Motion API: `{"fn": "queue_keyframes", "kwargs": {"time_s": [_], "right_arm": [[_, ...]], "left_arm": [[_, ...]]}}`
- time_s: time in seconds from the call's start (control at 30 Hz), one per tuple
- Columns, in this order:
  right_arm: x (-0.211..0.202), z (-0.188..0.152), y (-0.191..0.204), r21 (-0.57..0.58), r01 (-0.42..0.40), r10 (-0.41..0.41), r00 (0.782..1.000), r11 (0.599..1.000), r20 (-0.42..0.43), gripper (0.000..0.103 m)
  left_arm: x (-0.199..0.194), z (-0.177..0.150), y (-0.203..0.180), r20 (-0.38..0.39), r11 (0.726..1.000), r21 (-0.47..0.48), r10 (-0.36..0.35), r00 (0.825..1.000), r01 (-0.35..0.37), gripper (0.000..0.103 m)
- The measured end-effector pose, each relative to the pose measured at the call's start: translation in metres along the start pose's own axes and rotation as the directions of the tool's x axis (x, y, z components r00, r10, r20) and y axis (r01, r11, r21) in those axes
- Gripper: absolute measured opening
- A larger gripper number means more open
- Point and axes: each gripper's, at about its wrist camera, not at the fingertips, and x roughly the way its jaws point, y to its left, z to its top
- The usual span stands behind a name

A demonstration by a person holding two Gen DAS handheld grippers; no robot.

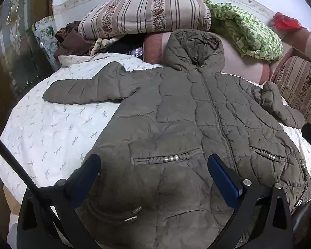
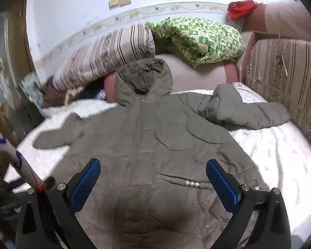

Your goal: Fold large clothes

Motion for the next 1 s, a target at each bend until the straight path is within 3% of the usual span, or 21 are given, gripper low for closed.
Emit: {"fn": "queue_keyframes", "kwargs": {"time_s": [0.13,0.3,0.43,0.6,0.73,0.93,1.0], "right_arm": [[0.004,0.007,-0.002,0.004,-0.021,0.021,0.999,1.000,-0.041,0.103],[-0.001,0.032,0.001,-0.041,-0.022,0.021,0.999,0.999,-0.025,0.103],[-0.013,0.049,-0.003,-0.052,-0.024,0.024,1.000,0.998,0.005,0.103],[-0.030,0.062,-0.018,-0.025,-0.043,0.045,0.998,0.999,0.054,0.103],[-0.028,0.071,-0.049,0.054,-0.062,0.060,0.997,0.997,0.039,0.103],[0.003,0.102,-0.127,0.131,0.042,-0.040,0.999,0.990,-0.019,0.103],[0.024,0.114,-0.172,0.246,0.071,-0.063,0.997,0.967,-0.041,0.103]], "left_arm": [[0.001,0.001,-0.005,-0.004,1.000,0.018,-0.003,1.000,0.003,0.102],[-0.005,0.021,-0.010,0.015,0.995,0.055,0.086,0.996,-0.087,0.102],[-0.023,0.044,0.005,0.048,0.998,-0.013,0.054,0.997,-0.053,0.102],[-0.040,0.059,-0.003,0.088,0.999,0.016,0.048,0.995,-0.050,0.102],[-0.038,0.066,-0.020,0.058,0.999,0.017,-0.035,0.998,0.034,0.102],[-0.006,0.103,-0.057,0.035,0.996,0.020,-0.092,0.995,0.091,0.102],[0.016,0.119,-0.076,0.020,0.992,0.037,-0.118,0.993,0.117,0.102]]}}
